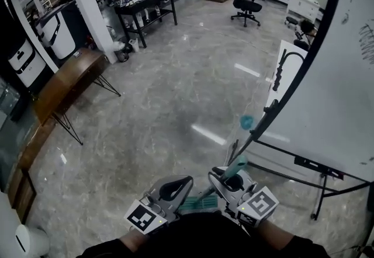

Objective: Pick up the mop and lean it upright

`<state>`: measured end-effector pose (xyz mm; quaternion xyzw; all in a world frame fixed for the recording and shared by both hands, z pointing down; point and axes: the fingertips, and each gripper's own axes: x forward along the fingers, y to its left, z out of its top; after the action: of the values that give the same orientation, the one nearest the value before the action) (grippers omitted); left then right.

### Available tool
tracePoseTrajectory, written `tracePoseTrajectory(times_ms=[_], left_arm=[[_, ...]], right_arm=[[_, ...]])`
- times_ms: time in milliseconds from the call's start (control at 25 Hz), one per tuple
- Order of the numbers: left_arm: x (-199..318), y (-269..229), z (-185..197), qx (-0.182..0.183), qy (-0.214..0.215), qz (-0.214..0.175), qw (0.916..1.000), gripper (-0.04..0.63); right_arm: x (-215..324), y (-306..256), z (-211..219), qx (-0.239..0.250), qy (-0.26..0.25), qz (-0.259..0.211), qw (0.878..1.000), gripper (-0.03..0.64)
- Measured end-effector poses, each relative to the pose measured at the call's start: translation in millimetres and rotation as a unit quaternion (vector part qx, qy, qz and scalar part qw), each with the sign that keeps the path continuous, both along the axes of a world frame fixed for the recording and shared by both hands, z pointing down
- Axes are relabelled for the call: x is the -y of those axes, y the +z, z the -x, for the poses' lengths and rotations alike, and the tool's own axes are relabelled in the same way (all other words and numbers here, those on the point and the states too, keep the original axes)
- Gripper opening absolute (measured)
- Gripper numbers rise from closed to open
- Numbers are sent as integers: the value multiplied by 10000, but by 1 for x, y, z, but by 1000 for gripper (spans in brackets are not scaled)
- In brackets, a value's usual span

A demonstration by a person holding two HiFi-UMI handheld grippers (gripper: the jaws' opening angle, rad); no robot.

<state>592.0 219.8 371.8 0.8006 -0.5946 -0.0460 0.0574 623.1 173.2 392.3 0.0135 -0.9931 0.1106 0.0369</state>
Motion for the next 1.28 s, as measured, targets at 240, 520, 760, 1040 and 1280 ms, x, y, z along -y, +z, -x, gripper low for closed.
tracePoseTrajectory(times_ms=[240, 520, 760, 1040, 1280], left_arm=[[-8, 3, 28, 63, -524, 77, 9986, 18], [2, 19, 107, -219, -673, -42, 9975, 18], [20, 7, 209, -124, -433, -292, 9986, 18], [20, 1, 322, 1, -578, -325, 9978, 18], [30, 1, 388, -30, -865, -220, 9960, 18]], right_arm=[[20, 1, 17, 54, -133, 90, 9999, 63], [55, -2, 79, 4, 115, -46, 9999, 63], [93, -13, 162, -178, 594, -318, 9976, 61], [117, -21, 261, -199, 934, -463, 9944, 63], [146, -37, 345, -53, 767, -460, 9960, 61]])
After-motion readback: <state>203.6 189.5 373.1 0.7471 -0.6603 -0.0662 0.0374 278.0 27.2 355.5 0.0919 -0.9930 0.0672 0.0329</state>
